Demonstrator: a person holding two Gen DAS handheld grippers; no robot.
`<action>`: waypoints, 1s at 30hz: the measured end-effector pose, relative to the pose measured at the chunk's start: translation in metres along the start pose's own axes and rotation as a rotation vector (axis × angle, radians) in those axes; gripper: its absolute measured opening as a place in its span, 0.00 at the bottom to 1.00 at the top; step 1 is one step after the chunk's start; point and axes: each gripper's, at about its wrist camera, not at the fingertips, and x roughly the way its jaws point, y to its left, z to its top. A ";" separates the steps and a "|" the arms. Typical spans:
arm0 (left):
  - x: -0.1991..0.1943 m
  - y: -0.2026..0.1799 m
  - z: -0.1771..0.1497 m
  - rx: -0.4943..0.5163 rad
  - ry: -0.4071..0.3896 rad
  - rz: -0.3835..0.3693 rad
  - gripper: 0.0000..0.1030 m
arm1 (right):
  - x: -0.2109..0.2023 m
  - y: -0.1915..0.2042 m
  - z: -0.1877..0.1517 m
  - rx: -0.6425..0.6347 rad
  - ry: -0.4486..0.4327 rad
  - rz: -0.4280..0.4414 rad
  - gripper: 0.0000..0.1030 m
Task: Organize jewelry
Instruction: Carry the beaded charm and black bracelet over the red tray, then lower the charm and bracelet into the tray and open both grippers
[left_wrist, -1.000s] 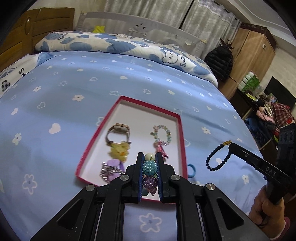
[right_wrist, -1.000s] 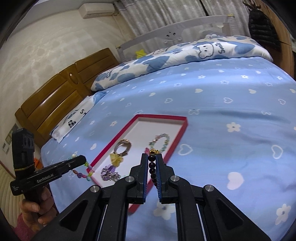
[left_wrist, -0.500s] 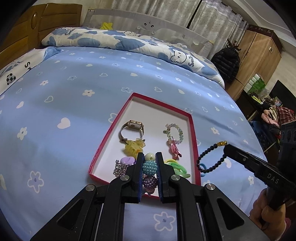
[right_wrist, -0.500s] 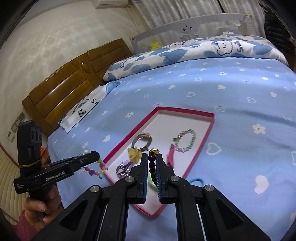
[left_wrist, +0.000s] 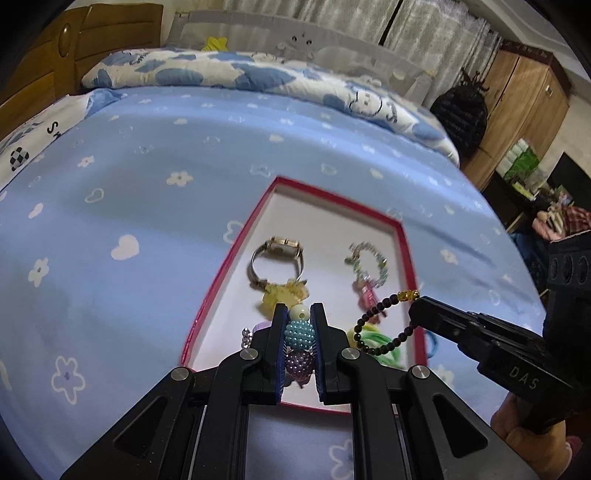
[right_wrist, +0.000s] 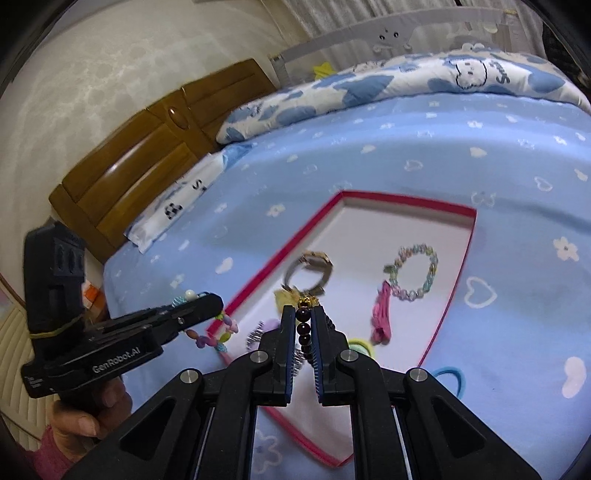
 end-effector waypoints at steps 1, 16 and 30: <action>0.006 0.000 -0.001 0.004 0.014 0.007 0.10 | 0.005 -0.003 -0.002 0.004 0.012 -0.010 0.07; 0.049 0.002 -0.005 0.009 0.096 0.065 0.11 | 0.028 -0.029 -0.018 -0.015 0.115 -0.128 0.07; 0.048 0.004 -0.011 -0.003 0.097 0.075 0.19 | 0.036 -0.031 -0.022 -0.024 0.155 -0.137 0.12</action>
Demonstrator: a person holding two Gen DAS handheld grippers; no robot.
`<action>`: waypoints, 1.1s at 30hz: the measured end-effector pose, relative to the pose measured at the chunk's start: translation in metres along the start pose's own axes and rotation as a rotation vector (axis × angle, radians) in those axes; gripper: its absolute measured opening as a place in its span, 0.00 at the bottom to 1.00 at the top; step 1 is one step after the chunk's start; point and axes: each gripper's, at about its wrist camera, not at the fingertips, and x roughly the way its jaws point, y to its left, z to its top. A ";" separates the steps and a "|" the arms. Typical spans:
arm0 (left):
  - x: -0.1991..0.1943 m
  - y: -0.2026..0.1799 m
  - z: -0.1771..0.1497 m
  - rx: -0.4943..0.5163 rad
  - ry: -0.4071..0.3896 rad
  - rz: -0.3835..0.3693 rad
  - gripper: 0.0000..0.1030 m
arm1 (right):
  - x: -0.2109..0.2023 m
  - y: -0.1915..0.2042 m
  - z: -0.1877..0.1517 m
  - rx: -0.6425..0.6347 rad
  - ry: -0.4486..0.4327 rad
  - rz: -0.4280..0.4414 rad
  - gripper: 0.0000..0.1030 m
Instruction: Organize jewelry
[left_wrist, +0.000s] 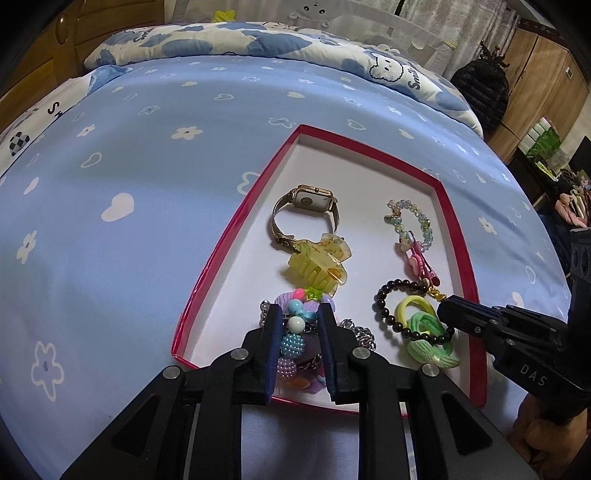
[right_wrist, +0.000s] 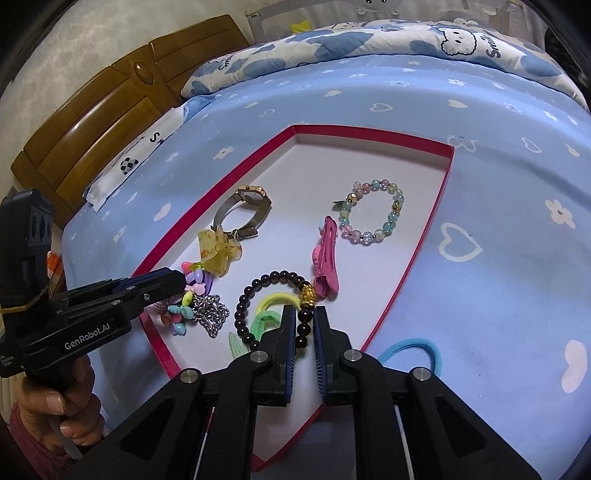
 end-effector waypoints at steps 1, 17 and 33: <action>0.000 0.000 0.000 -0.001 0.000 0.001 0.19 | 0.000 0.000 0.000 0.001 0.000 0.001 0.12; -0.028 -0.004 -0.003 -0.004 -0.055 -0.022 0.37 | -0.030 -0.007 0.001 0.056 -0.095 0.056 0.35; -0.084 0.016 -0.050 -0.157 -0.144 -0.074 0.86 | -0.090 -0.023 -0.032 0.168 -0.303 0.151 0.78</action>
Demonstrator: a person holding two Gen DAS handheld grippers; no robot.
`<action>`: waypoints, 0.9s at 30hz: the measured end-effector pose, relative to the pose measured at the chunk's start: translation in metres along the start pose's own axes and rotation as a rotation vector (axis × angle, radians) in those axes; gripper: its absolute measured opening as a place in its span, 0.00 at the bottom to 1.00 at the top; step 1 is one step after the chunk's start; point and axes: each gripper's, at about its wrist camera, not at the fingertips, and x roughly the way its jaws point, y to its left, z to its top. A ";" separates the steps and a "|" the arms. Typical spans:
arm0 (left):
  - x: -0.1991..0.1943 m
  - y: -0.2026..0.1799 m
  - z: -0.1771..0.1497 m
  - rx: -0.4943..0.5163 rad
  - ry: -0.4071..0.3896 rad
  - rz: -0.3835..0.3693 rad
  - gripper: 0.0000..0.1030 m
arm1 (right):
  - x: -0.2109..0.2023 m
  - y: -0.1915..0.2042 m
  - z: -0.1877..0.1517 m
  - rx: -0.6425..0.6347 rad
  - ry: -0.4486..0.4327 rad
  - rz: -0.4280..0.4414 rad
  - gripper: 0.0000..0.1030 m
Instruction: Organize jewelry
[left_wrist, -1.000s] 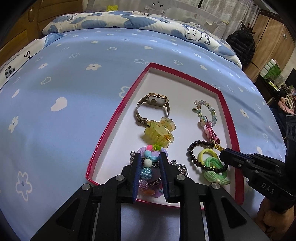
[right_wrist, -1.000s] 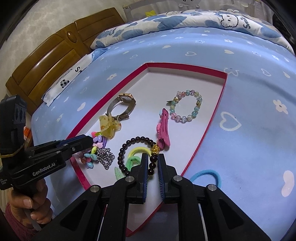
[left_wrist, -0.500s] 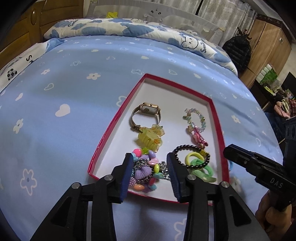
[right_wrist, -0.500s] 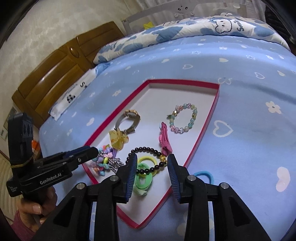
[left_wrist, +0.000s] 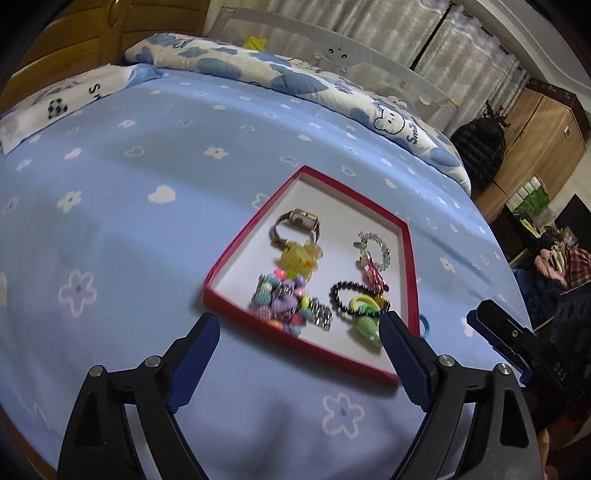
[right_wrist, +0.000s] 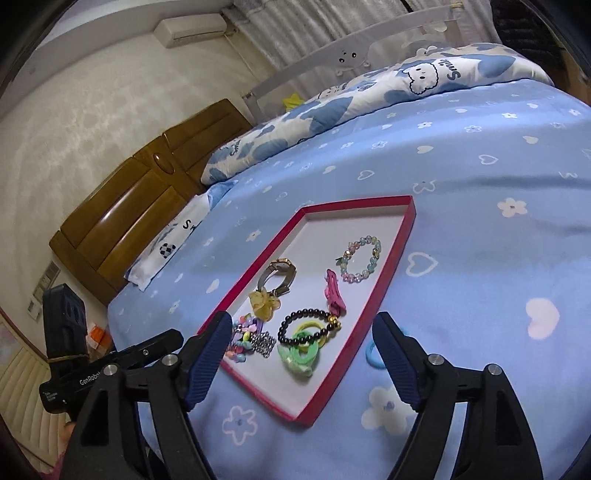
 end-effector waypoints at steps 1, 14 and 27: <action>-0.003 0.001 -0.002 0.001 0.002 0.010 0.86 | -0.002 0.000 -0.002 0.000 0.000 0.001 0.78; -0.063 -0.032 -0.005 0.130 -0.056 0.071 0.87 | -0.056 0.033 0.003 -0.132 -0.053 -0.038 0.84; -0.096 -0.061 -0.022 0.284 -0.167 0.197 0.99 | -0.085 0.087 0.020 -0.347 -0.097 -0.149 1.00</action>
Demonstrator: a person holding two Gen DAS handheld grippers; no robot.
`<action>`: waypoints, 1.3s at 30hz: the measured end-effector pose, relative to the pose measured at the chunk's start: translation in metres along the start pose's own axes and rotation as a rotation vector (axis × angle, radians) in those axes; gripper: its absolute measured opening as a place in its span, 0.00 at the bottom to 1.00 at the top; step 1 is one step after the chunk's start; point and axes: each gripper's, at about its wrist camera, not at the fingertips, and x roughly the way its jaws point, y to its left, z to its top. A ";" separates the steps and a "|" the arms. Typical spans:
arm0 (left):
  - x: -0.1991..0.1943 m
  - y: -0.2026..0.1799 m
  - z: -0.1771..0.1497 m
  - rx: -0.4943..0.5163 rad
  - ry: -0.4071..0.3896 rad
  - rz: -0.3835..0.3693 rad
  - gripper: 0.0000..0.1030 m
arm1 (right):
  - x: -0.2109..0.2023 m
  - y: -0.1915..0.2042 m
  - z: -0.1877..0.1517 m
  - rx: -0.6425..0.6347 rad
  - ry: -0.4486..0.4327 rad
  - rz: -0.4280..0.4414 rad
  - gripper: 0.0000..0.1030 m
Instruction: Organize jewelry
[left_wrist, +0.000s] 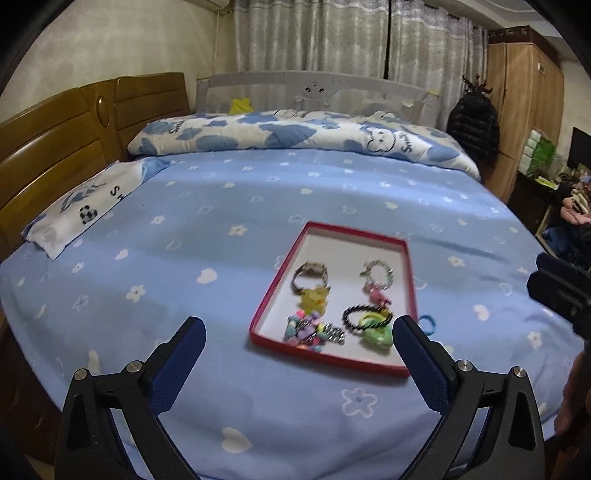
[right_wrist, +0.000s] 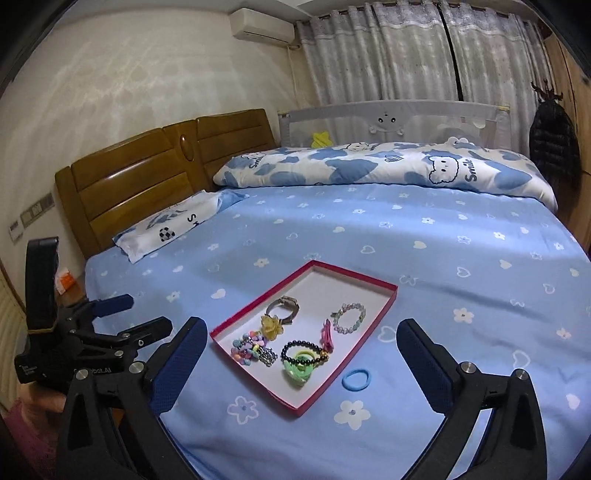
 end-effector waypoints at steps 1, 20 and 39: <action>0.002 -0.001 -0.006 -0.001 -0.002 0.014 0.99 | 0.004 0.000 -0.005 0.005 0.007 -0.007 1.00; 0.027 -0.014 -0.036 0.025 -0.018 0.090 0.99 | 0.047 0.001 -0.072 -0.006 0.052 -0.066 1.00; 0.032 -0.011 -0.039 0.036 -0.012 0.102 0.99 | 0.051 -0.003 -0.078 0.012 0.078 -0.060 1.00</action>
